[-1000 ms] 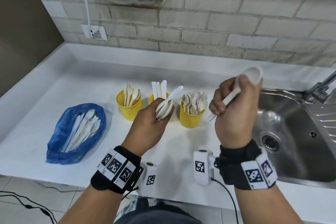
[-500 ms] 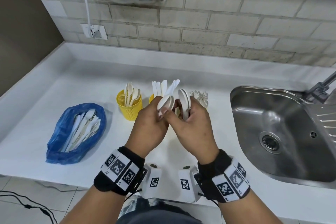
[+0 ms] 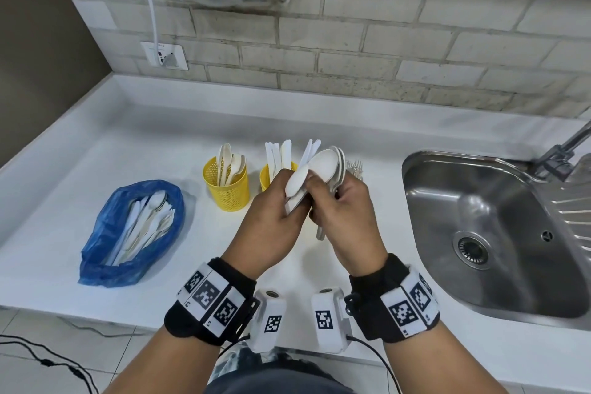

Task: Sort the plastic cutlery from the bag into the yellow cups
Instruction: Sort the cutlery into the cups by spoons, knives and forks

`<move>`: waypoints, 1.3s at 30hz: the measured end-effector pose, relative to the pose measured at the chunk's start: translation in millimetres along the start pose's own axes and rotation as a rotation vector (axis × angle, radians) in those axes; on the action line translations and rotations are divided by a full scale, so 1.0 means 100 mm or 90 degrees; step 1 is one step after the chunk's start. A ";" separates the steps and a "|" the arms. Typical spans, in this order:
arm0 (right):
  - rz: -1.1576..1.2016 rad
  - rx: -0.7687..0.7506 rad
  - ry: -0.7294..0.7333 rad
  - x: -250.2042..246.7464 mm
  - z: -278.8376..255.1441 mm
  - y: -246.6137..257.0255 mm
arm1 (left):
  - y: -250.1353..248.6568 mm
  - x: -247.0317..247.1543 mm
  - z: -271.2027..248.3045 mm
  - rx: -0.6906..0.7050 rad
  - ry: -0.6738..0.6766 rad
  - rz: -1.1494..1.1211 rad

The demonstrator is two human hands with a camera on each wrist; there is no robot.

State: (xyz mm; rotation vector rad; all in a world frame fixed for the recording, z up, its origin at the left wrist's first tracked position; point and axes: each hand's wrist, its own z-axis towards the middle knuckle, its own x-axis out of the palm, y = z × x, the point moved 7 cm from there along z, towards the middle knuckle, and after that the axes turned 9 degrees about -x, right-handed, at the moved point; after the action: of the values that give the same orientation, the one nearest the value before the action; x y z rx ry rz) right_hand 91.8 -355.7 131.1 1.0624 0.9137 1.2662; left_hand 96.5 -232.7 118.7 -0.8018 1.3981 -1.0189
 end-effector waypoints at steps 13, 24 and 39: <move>0.336 0.106 -0.239 -0.43 0.15 -0.14 | -0.03 0.06 -0.01 -0.015 0.018 -0.011; 0.095 0.004 -0.085 -0.44 0.22 0.13 | 0.06 0.06 0.02 -0.059 0.022 -0.023; -0.005 -0.038 -0.100 -0.33 0.16 0.12 | 0.05 0.07 -0.02 -0.014 0.029 0.015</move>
State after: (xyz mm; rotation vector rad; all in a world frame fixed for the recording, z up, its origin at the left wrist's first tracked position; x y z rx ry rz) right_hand 100.8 -389.8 145.5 1.0934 0.7558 1.1794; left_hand 94.8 -236.9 111.2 -0.7810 1.4554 -1.0111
